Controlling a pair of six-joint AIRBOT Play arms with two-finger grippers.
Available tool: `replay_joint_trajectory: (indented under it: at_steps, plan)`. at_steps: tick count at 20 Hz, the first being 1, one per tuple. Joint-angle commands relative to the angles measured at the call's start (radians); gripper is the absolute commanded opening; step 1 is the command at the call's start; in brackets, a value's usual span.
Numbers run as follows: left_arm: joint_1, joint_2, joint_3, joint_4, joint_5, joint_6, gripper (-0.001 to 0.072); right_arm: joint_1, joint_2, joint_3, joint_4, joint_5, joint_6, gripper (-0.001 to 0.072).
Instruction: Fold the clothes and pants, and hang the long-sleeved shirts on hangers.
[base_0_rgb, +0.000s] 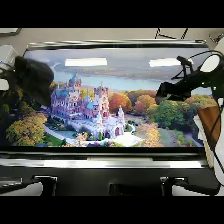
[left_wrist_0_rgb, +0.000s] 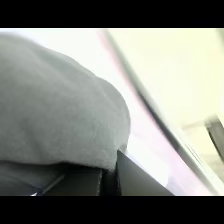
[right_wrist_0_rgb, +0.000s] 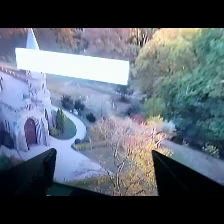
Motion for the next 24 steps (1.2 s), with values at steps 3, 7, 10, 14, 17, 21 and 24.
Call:
replay_joint_trajectory:
  at_steps: [3,7,10,14,17,21,24]
  plan:
    - [-0.348,0.430,-0.038,-0.002,-0.148,0.241,0.0021,0.001,0.184,0.019,-0.039,-0.127,-0.004,0.0685]
    - [-0.633,0.519,-0.048,-0.002,-0.149,0.199,0.0021,0.001,0.341,0.019,-0.152,-0.235,-0.004,0.0663]
    - [-0.771,0.483,-0.136,-0.002,-0.169,0.052,0.0021,0.001,0.422,0.019,-0.256,-0.260,-0.004,0.0500]
    - [-0.909,0.357,-0.380,-0.052,-0.243,-0.152,0.0022,0.001,0.423,0.018,-0.285,-0.182,-0.003,0.0503]
    - [-0.969,0.211,-0.481,-0.168,-0.271,-0.146,0.0027,0.001,0.366,0.014,-0.284,-0.090,-0.003,0.0513]
    - [-0.853,0.120,-0.355,-0.278,-0.566,0.197,0.0710,0.001,0.213,0.014,-0.266,0.040,-0.004,0.0703]
    - [-0.651,0.158,-0.205,-0.221,-0.825,0.314,0.0710,0.001,0.082,0.003,-0.119,0.130,-0.004,0.0701]
